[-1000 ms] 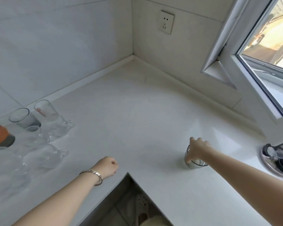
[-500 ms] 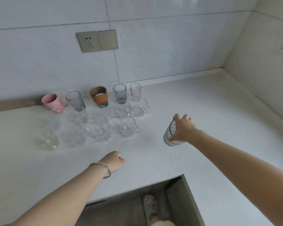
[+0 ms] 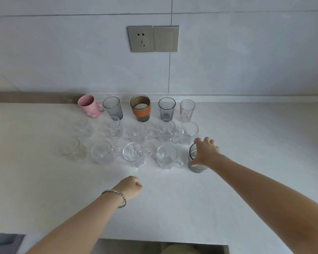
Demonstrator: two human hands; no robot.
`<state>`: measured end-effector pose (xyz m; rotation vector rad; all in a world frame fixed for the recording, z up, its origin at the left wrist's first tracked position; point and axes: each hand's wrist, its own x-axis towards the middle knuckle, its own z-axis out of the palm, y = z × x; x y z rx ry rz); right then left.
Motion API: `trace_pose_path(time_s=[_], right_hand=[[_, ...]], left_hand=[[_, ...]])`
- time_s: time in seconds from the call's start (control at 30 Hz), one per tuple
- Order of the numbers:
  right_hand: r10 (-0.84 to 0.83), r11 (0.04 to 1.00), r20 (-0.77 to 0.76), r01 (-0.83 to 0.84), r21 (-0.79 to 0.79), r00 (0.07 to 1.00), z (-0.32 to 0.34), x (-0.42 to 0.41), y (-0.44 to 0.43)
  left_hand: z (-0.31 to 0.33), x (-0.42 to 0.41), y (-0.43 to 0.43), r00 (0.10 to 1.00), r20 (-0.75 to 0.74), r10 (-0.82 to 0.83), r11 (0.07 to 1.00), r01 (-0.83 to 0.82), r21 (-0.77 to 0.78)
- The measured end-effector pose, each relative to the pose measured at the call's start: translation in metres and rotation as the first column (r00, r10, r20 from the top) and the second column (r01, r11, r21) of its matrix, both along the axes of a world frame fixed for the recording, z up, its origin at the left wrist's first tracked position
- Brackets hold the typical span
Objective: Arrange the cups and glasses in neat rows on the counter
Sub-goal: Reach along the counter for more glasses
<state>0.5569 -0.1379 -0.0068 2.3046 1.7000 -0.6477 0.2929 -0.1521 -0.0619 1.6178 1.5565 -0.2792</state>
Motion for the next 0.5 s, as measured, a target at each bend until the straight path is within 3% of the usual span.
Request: trace_pose_path(time_s=[0.3,0.4,0.5], right_hand=[[0.019,1.0,0.002,-0.019,0.019,1.0,-0.003,-0.007,0.015],[0.119,0.986,0.017,-0.12,0.114,0.993,0.014,-0.016,0.025],[0.203,0.974,-0.095,-0.19,0.123,0.975,0.034,-0.04,0.046]], left_hand=[[-0.005,-0.002,0.015,0.998,0.004,0.065,0.997,-0.065,-0.045],[0.004,-0.007,0.021,0.997,0.015,0.08,0.996,-0.079,-0.043],[0.027,-0.016,0.036,0.996,0.037,0.087,0.996,-0.087,0.014]])
